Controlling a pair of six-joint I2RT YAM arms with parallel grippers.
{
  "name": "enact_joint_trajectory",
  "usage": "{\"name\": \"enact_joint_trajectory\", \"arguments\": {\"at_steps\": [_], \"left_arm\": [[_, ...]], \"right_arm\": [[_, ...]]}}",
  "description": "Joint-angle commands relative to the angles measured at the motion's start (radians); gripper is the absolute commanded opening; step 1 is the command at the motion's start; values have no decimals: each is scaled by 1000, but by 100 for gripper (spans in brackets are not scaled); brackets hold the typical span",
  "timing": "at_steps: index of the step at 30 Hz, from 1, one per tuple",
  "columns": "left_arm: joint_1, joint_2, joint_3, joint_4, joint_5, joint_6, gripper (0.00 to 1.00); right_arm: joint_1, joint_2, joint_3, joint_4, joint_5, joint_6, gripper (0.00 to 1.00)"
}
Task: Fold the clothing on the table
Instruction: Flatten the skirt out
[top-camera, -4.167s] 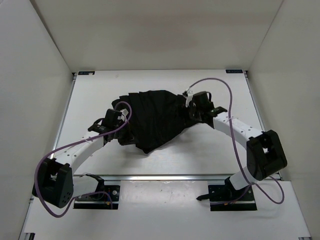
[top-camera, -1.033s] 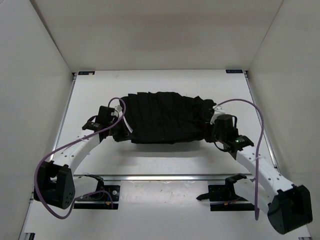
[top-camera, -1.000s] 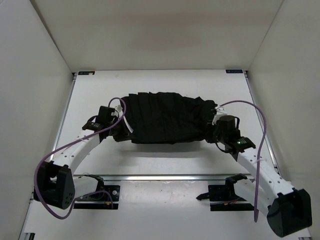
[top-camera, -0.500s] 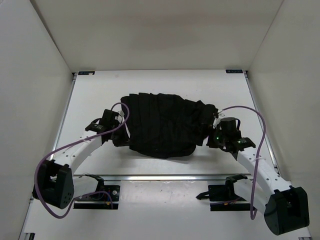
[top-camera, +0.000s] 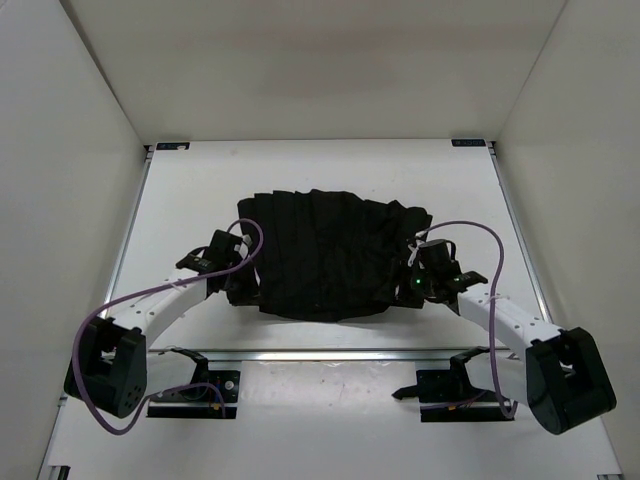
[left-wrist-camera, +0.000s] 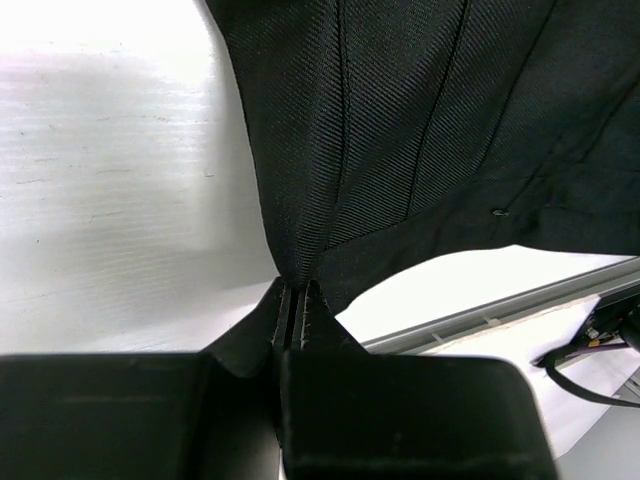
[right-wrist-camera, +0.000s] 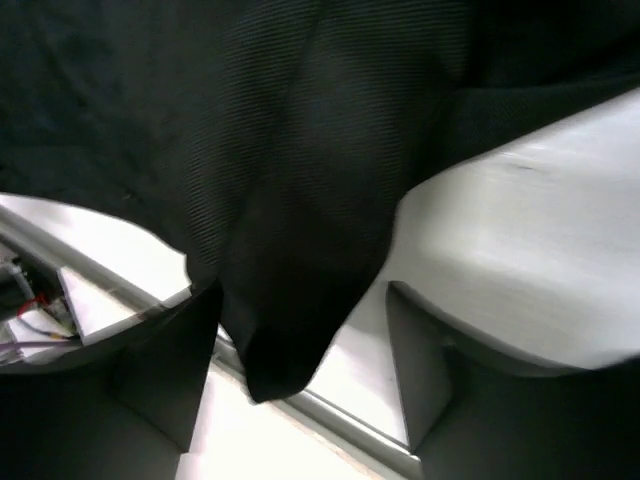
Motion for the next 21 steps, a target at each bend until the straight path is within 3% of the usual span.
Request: {"name": "enact_joint_trajectory", "arguments": {"at_steps": [1, 2, 3, 4, 5, 9, 12, 15, 16, 17, 18, 19, 20, 21], "left_arm": [[2, -14, -16, 19, 5, -2, 0], [2, -15, -16, 19, 2, 4, 0], [5, -15, -17, 20, -1, 4, 0], [11, -15, -19, 20, 3, 9, 0], [17, -14, -19, 22, 2, 12, 0], [30, 18, 9, 37, 15, 47, 0], [73, 133, 170, 31, 43, 127, 0], [111, 312, 624, -50, 31, 237, 0], [125, 387, 729, -109, 28, 256, 0], [141, 463, 947, -133, 26, 288, 0], [151, 491, 1188, -185, 14, 320, 0], [160, 558, 1310, -234, 5, 327, 0], [162, 612, 1539, -251, -50, 327, 0], [187, 597, 1569, -196, -69, 283, 0]], "right_arm": [[-1, 15, 27, 45, 27, 9, 45], [0, 23, 39, 26, 50, 6, 31], [-9, 31, 50, 29, 58, -11, 27], [-11, 32, 56, 22, 64, -15, 9], [-29, 43, 66, 25, 58, -25, 0], [-90, 73, 151, 19, 45, -90, 0], [-164, 205, 362, -30, 5, -188, 0], [-217, 401, 769, -180, 20, -322, 0], [-224, 494, 984, -257, 28, -369, 0], [-239, 541, 1226, -346, 38, -397, 0], [-244, 626, 1354, -381, 46, -413, 0], [-245, 700, 1608, -435, 64, -425, 0], [-273, 721, 1768, -425, 58, -402, 0], [-283, 724, 1818, -411, 60, -385, 0]]}}
